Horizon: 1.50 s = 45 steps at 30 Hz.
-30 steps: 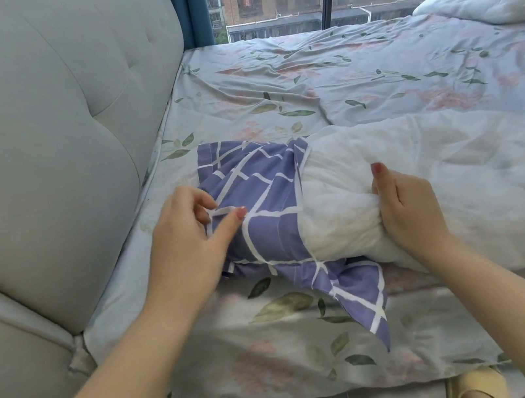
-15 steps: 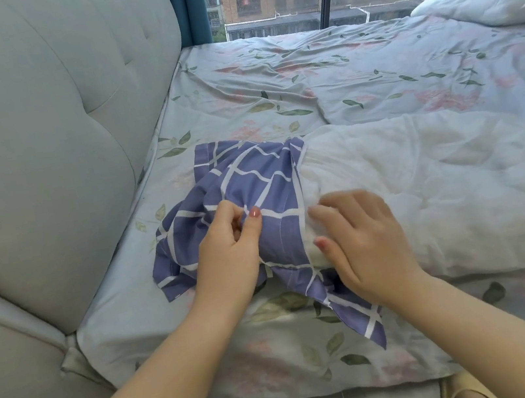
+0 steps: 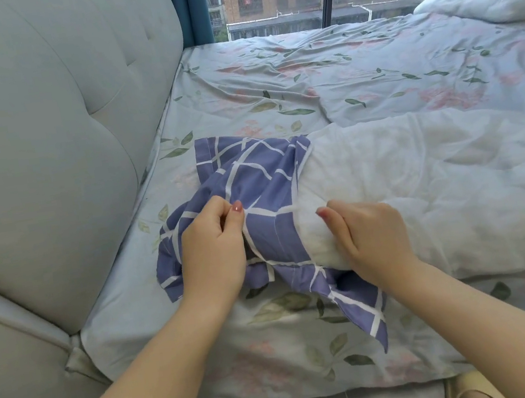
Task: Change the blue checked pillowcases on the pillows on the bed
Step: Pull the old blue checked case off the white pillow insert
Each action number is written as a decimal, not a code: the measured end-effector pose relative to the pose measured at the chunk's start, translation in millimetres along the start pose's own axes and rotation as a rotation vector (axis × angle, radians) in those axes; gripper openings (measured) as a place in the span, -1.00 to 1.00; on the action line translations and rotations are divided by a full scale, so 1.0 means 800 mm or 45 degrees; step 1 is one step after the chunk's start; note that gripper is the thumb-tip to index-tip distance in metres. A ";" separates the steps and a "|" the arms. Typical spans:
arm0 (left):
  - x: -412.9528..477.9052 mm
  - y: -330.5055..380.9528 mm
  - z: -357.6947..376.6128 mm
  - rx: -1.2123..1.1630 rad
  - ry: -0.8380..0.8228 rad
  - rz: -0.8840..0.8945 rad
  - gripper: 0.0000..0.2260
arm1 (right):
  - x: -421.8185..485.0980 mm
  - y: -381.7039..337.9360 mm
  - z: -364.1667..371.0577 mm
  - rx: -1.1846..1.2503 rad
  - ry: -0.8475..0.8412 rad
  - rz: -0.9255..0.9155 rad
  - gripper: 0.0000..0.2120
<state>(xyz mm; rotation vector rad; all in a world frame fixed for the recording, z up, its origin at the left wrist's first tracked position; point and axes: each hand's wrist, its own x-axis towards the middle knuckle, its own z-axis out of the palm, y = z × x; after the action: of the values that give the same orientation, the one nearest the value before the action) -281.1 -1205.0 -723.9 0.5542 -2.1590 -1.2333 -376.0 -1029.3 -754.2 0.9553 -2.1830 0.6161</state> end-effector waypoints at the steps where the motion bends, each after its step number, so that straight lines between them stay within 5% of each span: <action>1: 0.001 0.000 -0.001 0.030 0.026 0.019 -0.67 | 0.001 -0.001 -0.002 0.016 -0.010 0.009 -0.48; 10: 0.011 -0.009 -0.012 -0.005 0.063 -0.095 -0.67 | 0.008 0.001 -0.010 0.130 -0.176 0.148 -0.24; 16: 0.030 -0.031 -0.028 -0.015 0.123 -0.234 -0.66 | 0.016 0.005 -0.022 0.274 -0.158 0.283 -0.51; 19: 0.046 -0.040 -0.042 -0.089 0.174 -0.309 -0.67 | 0.018 0.019 -0.033 0.383 -0.205 0.354 -0.49; 24: 0.043 -0.028 -0.045 -0.109 0.095 -0.162 -0.75 | 0.006 0.021 -0.036 0.493 -0.605 0.290 -0.41; 28: 0.034 -0.017 -0.038 -0.091 0.056 0.011 -0.88 | 0.008 0.013 -0.035 0.513 -0.705 0.304 -0.40; 38: 0.040 -0.012 -0.008 -0.050 -0.262 -0.073 -0.42 | 0.026 -0.001 -0.091 0.871 -1.549 0.532 -0.32; 40: 0.035 -0.009 0.001 0.042 -0.336 -0.122 -0.39 | 0.022 0.001 -0.086 0.909 -1.417 0.520 -0.25; 45: 0.011 0.001 0.024 0.156 -0.364 -0.153 -0.45 | 0.015 0.017 -0.062 0.832 -0.338 0.500 -0.50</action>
<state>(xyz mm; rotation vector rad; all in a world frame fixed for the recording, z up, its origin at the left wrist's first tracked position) -300.3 -1198.0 -728.4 0.5969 -2.4846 -1.3175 -373.3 -994.8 -714.4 0.9613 -2.4766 1.5328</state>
